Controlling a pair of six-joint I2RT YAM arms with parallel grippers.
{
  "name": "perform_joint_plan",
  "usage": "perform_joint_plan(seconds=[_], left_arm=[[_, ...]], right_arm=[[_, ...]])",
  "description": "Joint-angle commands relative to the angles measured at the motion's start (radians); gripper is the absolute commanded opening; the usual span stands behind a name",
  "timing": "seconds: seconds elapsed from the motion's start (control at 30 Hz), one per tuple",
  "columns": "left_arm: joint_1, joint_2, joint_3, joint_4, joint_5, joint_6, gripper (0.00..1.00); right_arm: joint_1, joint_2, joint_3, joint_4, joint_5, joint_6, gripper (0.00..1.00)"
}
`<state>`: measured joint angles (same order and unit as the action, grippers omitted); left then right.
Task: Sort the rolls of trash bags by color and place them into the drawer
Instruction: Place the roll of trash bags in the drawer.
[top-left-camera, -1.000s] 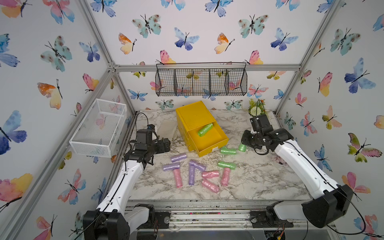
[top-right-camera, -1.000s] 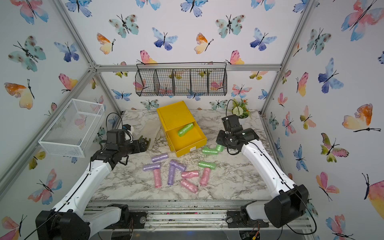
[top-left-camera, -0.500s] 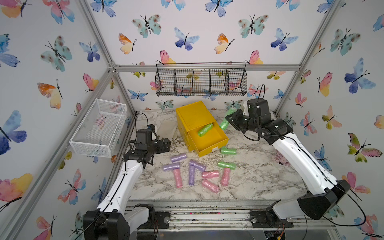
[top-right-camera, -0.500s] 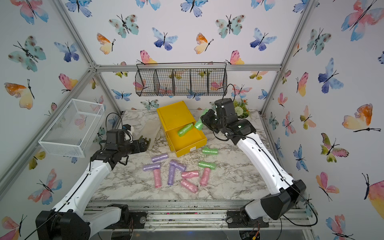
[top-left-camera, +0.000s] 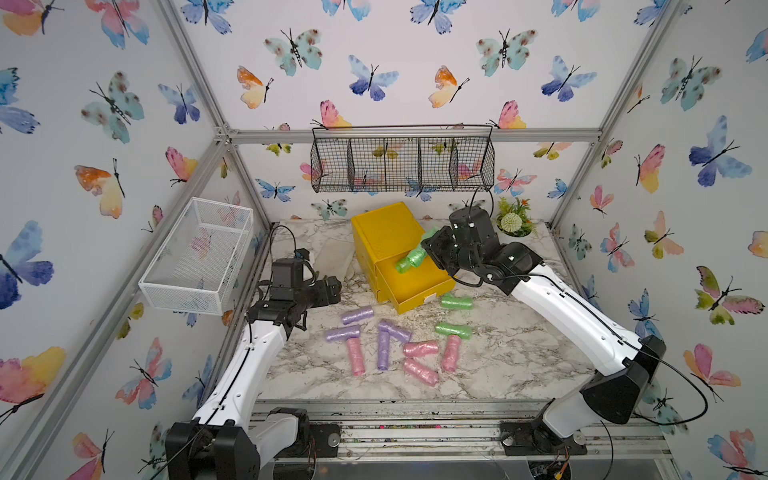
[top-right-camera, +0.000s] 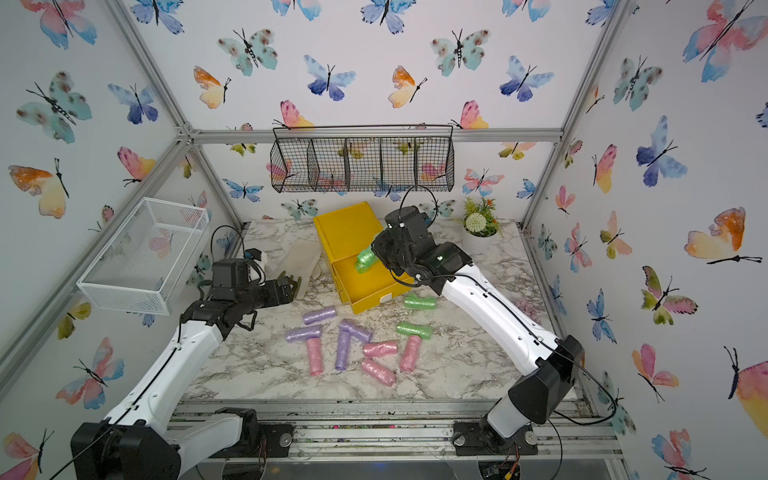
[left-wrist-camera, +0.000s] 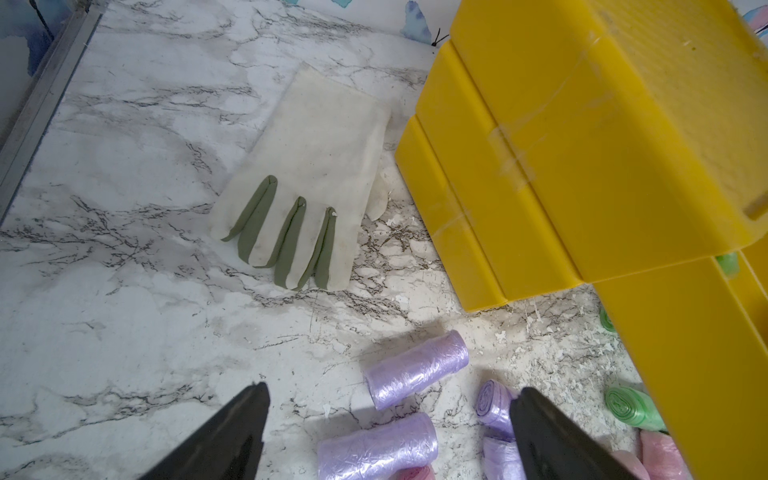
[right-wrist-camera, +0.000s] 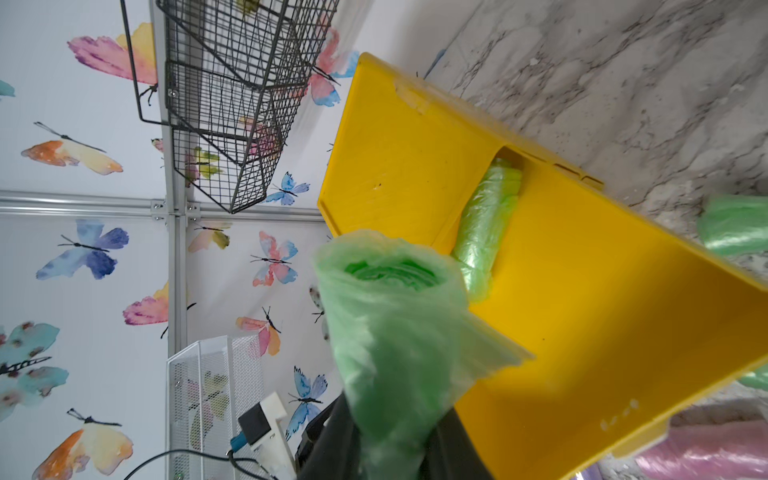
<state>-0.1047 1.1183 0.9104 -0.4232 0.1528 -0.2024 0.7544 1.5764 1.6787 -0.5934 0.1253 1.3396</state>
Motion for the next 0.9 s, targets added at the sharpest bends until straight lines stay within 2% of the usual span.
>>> perform_joint_plan(seconds=[0.0,0.63,0.87], left_arm=[[0.006,-0.012,-0.004,0.006,-0.011,0.004,0.95],[0.006,-0.015,-0.002,0.001,-0.021,0.011,0.95],[0.006,-0.017,-0.001,0.001,-0.022,0.012,0.96]], right_arm=[[0.008,0.040,0.019,-0.028,0.066,0.032,0.23],[0.010,0.236,0.140,-0.121,0.108,0.012,0.23],[0.010,0.260,0.144,-0.134,0.111,0.010,0.24]])
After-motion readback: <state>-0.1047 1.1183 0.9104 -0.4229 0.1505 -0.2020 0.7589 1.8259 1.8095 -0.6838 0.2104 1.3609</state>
